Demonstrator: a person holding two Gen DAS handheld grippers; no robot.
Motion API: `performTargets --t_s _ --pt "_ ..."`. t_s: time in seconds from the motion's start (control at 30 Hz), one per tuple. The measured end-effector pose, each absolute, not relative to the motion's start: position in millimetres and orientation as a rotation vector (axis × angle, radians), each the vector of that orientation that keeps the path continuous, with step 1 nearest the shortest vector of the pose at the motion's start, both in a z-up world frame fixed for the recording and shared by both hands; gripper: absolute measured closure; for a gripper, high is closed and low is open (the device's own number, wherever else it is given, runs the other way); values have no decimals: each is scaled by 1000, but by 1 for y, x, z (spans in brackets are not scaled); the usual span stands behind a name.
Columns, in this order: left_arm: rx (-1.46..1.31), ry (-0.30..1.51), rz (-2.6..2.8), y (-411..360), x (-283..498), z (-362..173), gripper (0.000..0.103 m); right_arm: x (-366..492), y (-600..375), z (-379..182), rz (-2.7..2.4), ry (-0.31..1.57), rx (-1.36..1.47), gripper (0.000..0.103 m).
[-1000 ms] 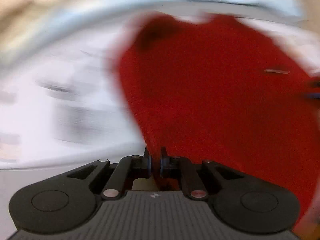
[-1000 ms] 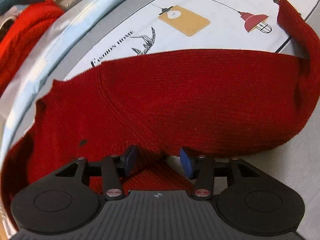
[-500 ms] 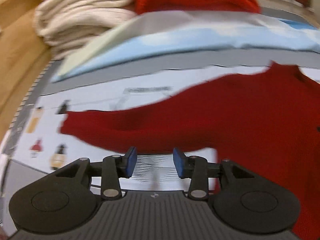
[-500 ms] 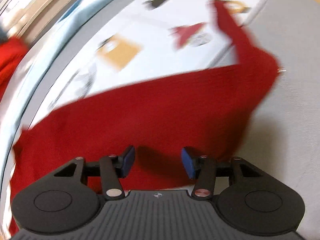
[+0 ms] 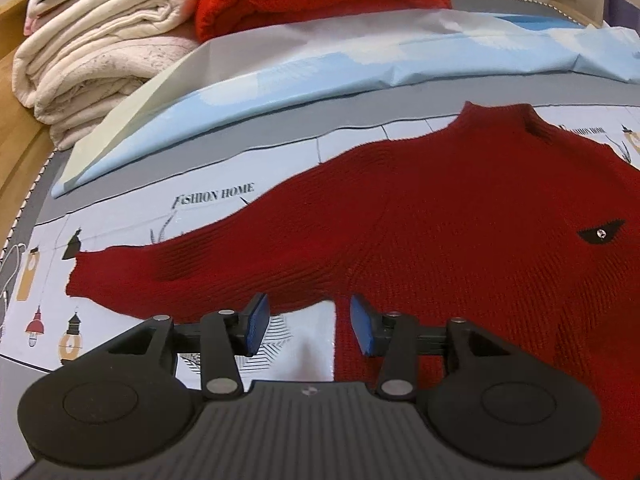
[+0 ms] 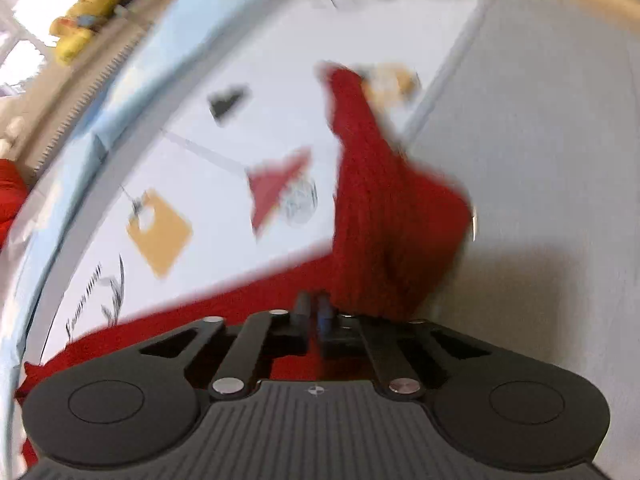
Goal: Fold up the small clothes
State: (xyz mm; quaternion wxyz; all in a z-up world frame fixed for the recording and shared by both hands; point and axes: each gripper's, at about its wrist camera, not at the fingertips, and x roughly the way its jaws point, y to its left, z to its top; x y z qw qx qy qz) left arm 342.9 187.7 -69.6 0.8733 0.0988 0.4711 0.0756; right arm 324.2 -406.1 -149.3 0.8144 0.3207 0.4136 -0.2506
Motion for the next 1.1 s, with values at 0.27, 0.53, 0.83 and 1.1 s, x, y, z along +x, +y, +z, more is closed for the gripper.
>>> performTargets --t_s 0.27,0.53,0.83,1.1 --pt "244 1008 106 183 343 -75 52 299 -479 -144 -585 748 808 97" --pt "279 1015 96 179 342 -78 49 254 -469 -120 -651 804 964 62" --pt "283 1017 87 174 346 -79 48 208 -465 -128 -860 869 1132 57" --pt "298 1021 68 164 348 -83 48 222 -472 -158 -866 861 1097 88"
